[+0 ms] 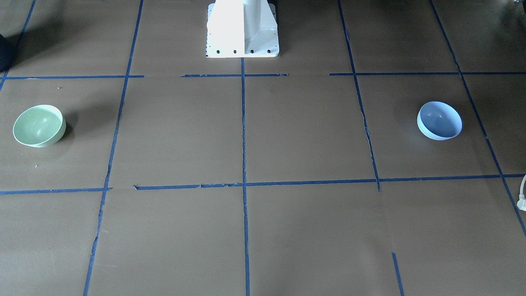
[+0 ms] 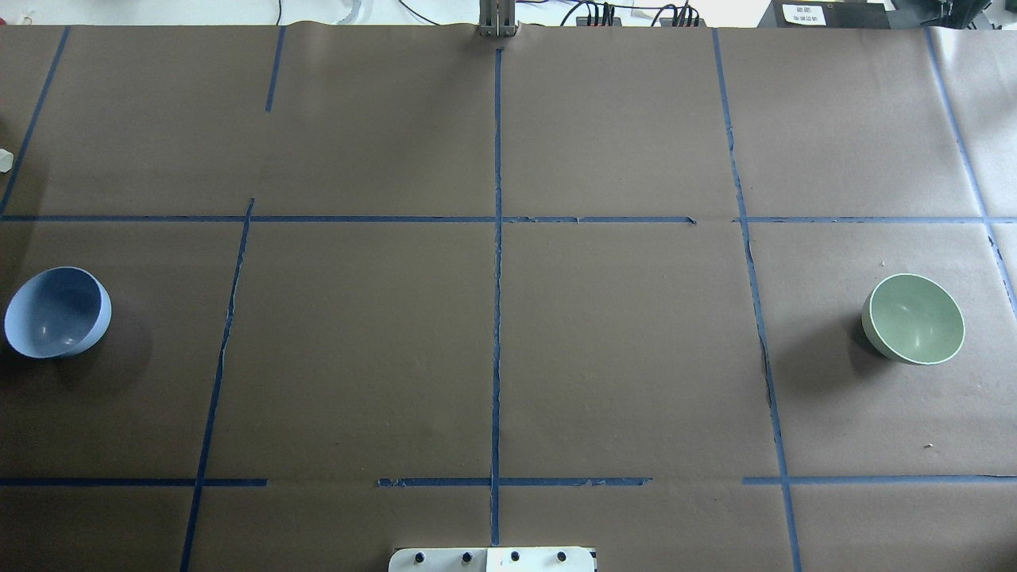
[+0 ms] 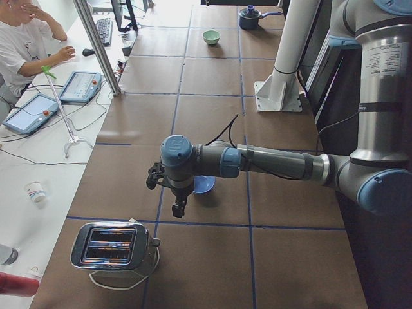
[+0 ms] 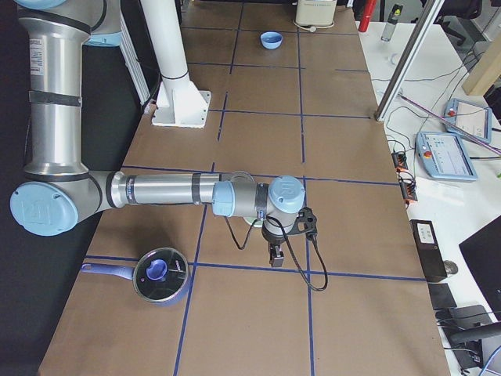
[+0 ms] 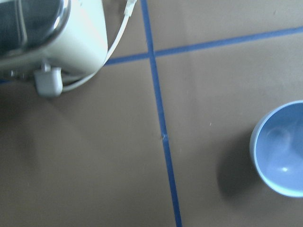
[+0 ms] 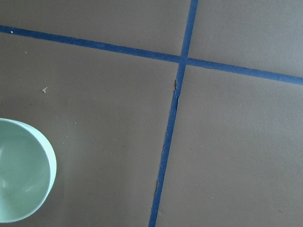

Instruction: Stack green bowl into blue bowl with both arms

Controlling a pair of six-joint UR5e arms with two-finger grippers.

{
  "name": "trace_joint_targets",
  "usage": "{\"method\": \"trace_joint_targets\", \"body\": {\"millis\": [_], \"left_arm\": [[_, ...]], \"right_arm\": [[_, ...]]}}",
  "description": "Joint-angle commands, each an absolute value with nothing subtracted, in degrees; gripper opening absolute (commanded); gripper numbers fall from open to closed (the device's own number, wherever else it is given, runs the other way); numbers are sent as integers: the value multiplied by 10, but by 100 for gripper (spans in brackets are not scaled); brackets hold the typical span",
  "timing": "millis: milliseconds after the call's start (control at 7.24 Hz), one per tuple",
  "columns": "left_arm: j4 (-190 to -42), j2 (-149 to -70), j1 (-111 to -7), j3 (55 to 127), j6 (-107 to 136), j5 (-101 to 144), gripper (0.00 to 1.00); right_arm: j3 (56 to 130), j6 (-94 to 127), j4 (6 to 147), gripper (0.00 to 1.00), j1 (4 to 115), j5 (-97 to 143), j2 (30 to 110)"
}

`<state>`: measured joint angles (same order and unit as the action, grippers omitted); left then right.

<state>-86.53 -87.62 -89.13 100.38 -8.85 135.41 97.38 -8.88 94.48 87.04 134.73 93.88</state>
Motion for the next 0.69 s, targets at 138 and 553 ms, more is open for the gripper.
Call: {"method": "trace_joint_targets", "body": {"millis": [138, 553], "left_arm": [[-964, -884, -845, 988, 1, 1362, 100], [-1265, -848, -698, 910, 326, 1334, 100]], "right_arm": [[970, -88, 946, 100, 860, 1348, 933], [969, -89, 946, 100, 856, 1368, 933]]}}
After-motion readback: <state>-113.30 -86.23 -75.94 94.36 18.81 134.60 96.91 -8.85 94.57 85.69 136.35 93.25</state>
